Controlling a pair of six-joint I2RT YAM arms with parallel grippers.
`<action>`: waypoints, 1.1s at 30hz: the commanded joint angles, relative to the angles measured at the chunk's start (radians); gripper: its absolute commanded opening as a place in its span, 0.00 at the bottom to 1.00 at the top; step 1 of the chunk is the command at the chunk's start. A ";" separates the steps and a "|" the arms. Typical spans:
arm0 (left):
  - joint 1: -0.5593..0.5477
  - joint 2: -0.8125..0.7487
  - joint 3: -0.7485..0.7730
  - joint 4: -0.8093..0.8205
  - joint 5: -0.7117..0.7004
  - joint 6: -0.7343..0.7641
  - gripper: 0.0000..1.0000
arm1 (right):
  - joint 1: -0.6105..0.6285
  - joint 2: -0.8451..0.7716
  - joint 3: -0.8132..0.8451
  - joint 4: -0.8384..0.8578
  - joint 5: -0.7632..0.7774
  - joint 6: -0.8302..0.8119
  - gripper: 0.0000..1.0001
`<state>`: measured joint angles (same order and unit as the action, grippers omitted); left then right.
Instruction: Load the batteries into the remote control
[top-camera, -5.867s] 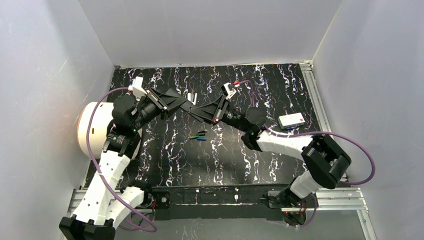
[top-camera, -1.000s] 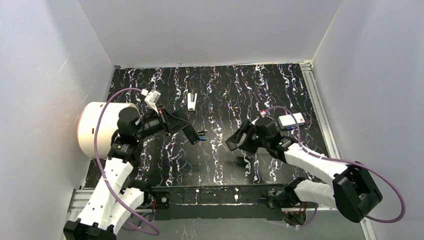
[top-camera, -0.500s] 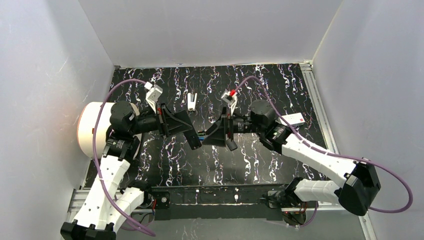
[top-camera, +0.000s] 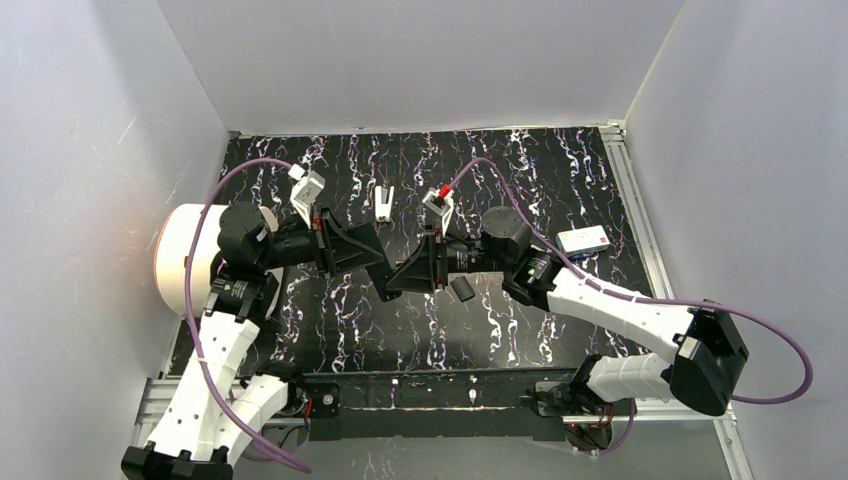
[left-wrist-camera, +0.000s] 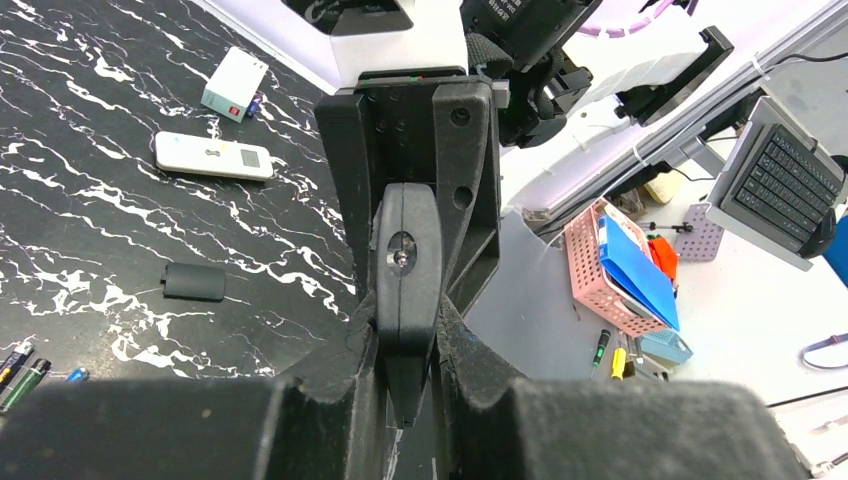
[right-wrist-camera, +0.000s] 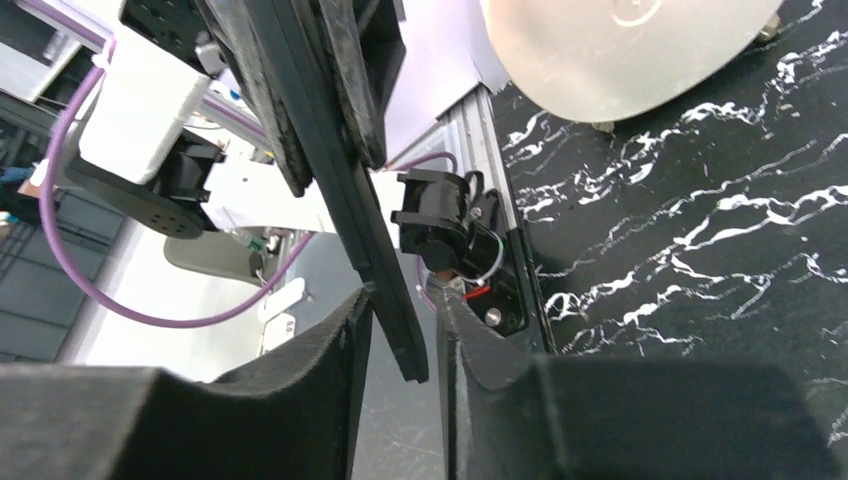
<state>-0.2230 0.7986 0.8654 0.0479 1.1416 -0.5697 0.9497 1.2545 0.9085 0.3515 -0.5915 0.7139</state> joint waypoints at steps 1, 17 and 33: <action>-0.005 -0.033 0.040 0.017 0.011 -0.031 0.00 | 0.000 0.006 -0.012 0.169 0.064 0.079 0.34; -0.006 -0.048 0.015 0.055 -0.140 -0.123 0.31 | 0.000 0.034 -0.118 0.356 0.163 0.251 0.22; -0.006 -0.087 -0.044 -0.185 -0.611 0.080 0.00 | -0.011 -0.005 -0.052 -0.029 0.423 0.203 0.71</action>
<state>-0.2256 0.7406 0.8066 0.0280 0.8223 -0.6109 0.9493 1.2938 0.8154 0.4854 -0.3588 0.9211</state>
